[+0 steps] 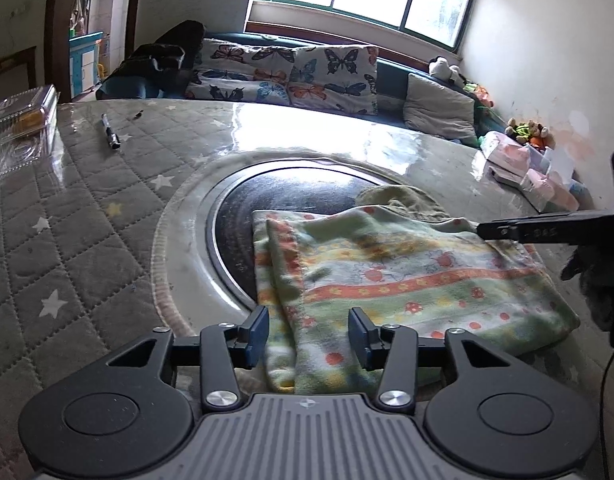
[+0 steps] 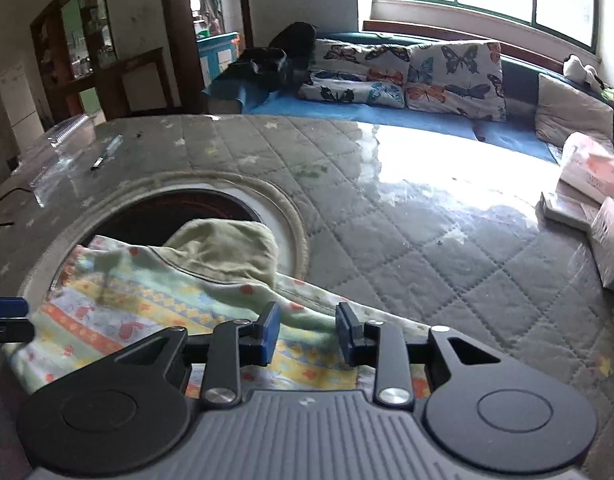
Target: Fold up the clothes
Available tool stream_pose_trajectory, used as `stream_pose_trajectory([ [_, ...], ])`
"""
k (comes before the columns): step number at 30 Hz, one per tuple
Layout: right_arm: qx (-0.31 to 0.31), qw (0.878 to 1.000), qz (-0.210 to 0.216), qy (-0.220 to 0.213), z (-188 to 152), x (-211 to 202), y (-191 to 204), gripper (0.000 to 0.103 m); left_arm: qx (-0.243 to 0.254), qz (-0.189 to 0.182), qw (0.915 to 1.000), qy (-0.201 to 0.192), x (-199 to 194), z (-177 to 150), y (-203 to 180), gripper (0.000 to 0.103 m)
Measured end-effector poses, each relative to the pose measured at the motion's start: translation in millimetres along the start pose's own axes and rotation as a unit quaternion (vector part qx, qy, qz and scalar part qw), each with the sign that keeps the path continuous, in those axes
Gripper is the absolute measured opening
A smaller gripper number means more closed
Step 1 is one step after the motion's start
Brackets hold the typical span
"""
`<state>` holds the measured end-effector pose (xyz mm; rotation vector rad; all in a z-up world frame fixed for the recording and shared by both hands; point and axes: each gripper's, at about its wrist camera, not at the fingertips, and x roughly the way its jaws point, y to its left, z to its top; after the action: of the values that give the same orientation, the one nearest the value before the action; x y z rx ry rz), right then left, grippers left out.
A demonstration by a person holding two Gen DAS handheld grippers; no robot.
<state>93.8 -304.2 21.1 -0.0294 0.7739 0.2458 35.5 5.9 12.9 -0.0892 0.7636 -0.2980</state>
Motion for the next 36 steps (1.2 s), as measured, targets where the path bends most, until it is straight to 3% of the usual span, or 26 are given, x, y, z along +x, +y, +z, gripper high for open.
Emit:
stream_pose_trajectory([
  [7, -0.065, 0.997, 0.039, -0.015, -3.5, -30.5, 40.9, 0.043, 0.010, 0.014, 0.9998, 0.002, 0.0, -6.5, -0.2, 0.054],
  [13, -0.142, 0.986, 0.084, -0.014, -13.1, -46.6, 92.2, 0.044, 0.002, 0.022, 0.9997, 0.002, -2.8, -6.8, 6.3, 0.054],
  [21, -0.224, 0.965, 0.138, -0.004, -26.7, -45.3, 161.0, 0.044, -0.059, 0.029, 0.9979, -0.001, -16.1, -2.4, 31.6, 0.054],
  [28, -0.268, 0.951, 0.153, 0.005, -42.7, -30.7, 203.4, 0.044, -0.124, 0.016, 0.9921, 0.006, -21.6, -1.6, 49.2, 0.065],
  [29, -0.272, 0.950, 0.154, 0.005, -44.1, -27.8, 208.4, 0.044, -0.135, 0.012, 0.9907, 0.006, -22.8, -1.1, 51.4, 0.069],
  [34, -0.272, 0.950, 0.151, 0.013, -47.7, -15.2, 218.3, 0.042, -0.173, -0.012, 0.9848, 0.012, -23.6, 2.8, 55.1, 0.070],
  [36, -0.266, 0.952, 0.147, 0.015, -48.4, -12.4, 217.8, 0.036, -0.183, -0.020, 0.9827, 0.015, -22.2, 4.2, 54.9, 0.071],
])
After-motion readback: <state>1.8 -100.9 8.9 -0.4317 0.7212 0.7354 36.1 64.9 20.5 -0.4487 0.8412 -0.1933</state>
